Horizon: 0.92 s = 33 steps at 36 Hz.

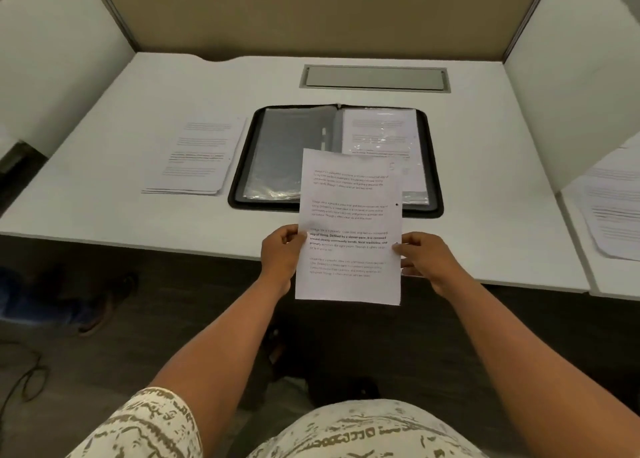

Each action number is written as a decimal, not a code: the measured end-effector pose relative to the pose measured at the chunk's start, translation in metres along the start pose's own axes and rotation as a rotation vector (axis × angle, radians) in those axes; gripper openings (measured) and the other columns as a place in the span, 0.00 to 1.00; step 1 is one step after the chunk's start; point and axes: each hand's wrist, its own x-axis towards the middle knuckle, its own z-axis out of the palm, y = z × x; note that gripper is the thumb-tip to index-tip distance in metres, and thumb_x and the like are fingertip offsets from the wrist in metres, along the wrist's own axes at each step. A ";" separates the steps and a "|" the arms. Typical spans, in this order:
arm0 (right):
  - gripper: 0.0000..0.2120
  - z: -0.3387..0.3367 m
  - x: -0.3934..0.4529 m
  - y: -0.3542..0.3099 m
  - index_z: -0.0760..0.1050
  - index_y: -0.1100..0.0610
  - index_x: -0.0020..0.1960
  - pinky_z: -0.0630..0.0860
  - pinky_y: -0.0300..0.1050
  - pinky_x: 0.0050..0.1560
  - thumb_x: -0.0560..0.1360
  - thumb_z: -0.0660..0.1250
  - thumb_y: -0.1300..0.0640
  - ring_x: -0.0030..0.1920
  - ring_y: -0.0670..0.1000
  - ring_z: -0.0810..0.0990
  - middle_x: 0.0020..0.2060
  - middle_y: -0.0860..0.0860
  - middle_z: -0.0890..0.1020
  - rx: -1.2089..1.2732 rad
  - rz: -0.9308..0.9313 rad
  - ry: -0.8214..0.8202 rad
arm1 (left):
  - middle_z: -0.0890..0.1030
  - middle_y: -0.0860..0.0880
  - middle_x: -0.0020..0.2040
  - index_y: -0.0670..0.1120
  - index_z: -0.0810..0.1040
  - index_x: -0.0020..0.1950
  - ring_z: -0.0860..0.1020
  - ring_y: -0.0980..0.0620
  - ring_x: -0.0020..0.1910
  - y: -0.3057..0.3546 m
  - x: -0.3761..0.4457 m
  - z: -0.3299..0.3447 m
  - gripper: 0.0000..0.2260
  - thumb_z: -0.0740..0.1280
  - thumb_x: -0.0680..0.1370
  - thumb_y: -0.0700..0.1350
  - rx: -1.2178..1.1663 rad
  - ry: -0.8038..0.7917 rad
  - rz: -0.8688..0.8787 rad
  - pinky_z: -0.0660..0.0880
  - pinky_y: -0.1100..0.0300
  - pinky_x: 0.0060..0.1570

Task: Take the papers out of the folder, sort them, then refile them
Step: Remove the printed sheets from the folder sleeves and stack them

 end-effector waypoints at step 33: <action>0.04 0.256 0.163 -0.165 0.79 0.64 0.53 0.81 0.44 0.35 0.78 0.68 0.66 0.41 0.55 0.87 0.48 0.58 0.86 0.225 0.124 -0.042 | 0.82 0.51 0.52 0.46 0.81 0.56 0.79 0.53 0.49 0.070 0.231 -0.214 0.07 0.65 0.81 0.44 0.079 0.222 0.060 0.73 0.67 0.43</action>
